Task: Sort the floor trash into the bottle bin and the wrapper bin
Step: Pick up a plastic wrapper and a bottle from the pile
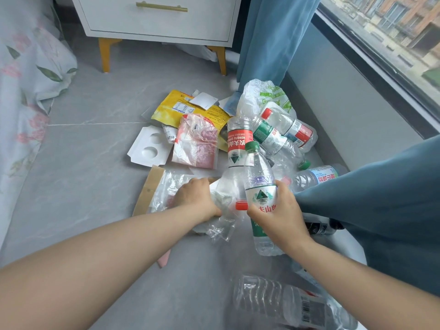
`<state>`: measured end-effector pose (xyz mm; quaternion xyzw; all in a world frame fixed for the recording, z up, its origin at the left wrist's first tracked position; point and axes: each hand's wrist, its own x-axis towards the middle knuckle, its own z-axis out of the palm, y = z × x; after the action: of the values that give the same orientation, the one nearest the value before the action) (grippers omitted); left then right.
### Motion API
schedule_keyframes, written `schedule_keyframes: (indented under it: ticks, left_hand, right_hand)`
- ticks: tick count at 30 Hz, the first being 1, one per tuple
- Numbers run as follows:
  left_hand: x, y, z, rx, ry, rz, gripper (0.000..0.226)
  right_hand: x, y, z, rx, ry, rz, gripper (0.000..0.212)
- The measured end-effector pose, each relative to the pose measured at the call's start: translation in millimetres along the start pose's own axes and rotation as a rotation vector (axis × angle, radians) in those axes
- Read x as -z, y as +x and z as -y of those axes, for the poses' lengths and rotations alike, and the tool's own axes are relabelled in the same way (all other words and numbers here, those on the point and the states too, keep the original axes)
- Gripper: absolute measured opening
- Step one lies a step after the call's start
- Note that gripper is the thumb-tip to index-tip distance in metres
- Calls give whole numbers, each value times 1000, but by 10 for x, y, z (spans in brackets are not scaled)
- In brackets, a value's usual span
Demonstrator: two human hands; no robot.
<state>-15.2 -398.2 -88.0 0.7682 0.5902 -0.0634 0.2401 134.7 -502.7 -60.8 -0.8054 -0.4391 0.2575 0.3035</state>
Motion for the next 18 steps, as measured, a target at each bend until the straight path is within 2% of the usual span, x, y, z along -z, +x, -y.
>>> schedule_keyframes:
  ticks: [3,12,16,18]
  left_hand:
    - [-11,11,66,30,-118,-6,58]
    - [197,-33,284,127,-315,-102,42]
    - [381,-111,389,139,-398,-185,68]
    - [474,-158,424,143,-444,-205,60]
  right_hand:
    - [37,-10,12,-7,64,-13,40]
    - [79,-120,125,31,31,27,44]
    - [173,-164,228,42,-28,13,58]
    - [221,-184,270,41,-48,-8,66]
